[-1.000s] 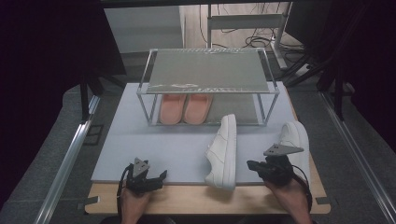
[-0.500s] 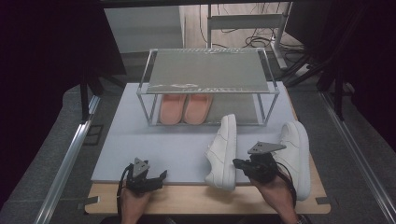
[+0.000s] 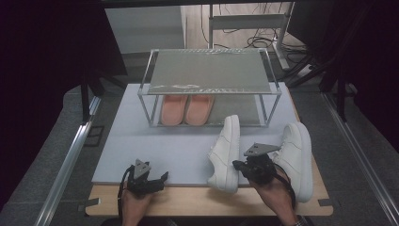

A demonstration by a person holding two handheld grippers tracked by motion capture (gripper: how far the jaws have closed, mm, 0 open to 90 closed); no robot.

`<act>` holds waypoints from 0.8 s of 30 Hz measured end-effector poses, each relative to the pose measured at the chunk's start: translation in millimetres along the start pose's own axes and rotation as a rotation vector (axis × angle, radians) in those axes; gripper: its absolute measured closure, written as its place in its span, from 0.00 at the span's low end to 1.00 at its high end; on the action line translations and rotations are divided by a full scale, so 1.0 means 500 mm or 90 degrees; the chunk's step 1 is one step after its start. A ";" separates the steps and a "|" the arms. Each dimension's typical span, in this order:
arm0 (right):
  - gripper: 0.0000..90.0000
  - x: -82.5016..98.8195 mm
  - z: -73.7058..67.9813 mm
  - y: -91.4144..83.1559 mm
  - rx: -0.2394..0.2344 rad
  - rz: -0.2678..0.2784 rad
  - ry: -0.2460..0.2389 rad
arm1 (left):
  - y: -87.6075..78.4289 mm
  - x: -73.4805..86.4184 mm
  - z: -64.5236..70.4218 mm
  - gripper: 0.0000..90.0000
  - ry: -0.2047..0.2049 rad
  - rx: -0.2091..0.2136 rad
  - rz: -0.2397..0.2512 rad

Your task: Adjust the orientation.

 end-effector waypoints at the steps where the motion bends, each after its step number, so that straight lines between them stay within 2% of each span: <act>1: 1.00 0.002 0.002 -0.001 0.002 0.000 -0.002 | 0.000 0.000 0.000 0.14 0.000 0.000 0.000; 15: 1.00 0.018 0.017 -0.020 0.025 0.009 0.000 | 0.000 0.000 0.000 0.14 0.001 0.000 -0.001; 24: 1.00 0.037 0.043 -0.040 0.052 0.004 0.012 | 0.000 0.000 0.000 0.14 0.001 0.000 -0.001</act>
Point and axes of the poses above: each handheld gripper's, and its own axes: y roughly forward along the jaws, x roughly out of its underside, z roughly to its right, the point moved 9 cm from there along y, roughly forward along the jaws, and after that the axes turned 10 degrees about y, right-handed, at the moved point
